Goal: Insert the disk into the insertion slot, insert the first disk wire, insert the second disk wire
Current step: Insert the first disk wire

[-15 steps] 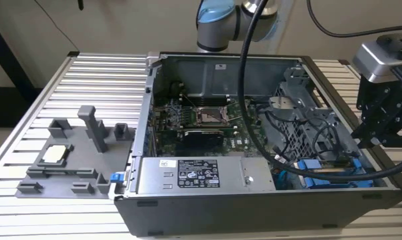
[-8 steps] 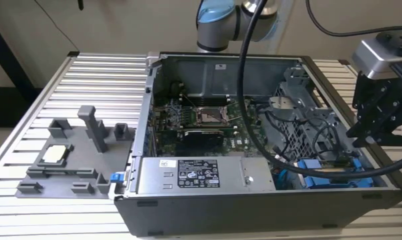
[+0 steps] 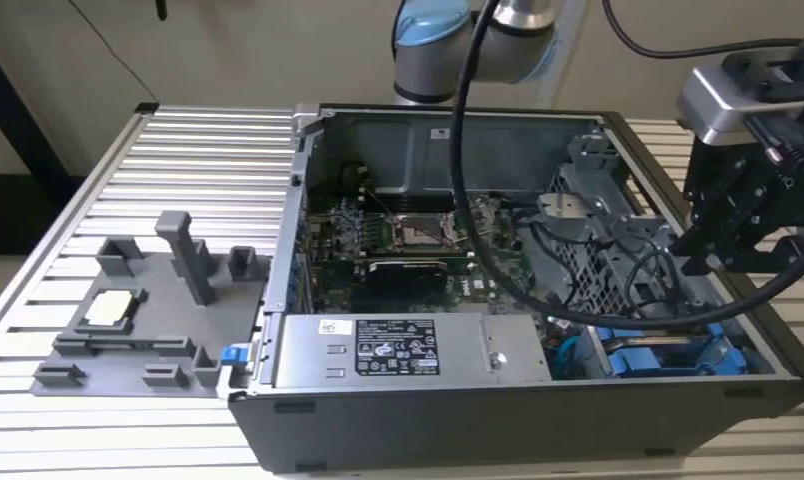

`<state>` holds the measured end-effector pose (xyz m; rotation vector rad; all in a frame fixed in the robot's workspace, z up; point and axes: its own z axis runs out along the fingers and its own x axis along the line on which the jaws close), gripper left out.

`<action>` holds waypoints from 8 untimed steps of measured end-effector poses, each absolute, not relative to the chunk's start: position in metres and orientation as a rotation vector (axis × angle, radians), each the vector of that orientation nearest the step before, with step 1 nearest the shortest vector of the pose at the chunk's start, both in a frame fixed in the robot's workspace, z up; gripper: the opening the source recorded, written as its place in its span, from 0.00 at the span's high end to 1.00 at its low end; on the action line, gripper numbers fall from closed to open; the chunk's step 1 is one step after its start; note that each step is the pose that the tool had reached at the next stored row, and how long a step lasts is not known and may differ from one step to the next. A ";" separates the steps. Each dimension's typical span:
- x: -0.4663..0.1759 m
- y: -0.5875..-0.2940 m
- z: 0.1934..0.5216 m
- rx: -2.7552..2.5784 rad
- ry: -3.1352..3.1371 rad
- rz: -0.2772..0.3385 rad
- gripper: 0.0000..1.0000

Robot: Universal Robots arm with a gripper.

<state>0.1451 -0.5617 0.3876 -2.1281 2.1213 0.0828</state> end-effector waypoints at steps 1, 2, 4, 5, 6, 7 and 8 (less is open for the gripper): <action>0.144 -0.560 0.387 -2.124 2.118 0.091 0.73; 0.143 -0.559 0.387 -2.120 2.114 0.097 0.73; 0.140 -0.556 0.387 -2.113 2.108 0.112 0.73; 0.138 -0.555 0.387 -2.109 2.104 0.119 0.73; 0.136 -0.555 0.387 -2.104 2.100 0.127 0.73; 0.134 -0.554 0.387 -2.100 2.096 0.135 0.73; 0.132 -0.554 0.387 -2.096 2.092 0.143 0.73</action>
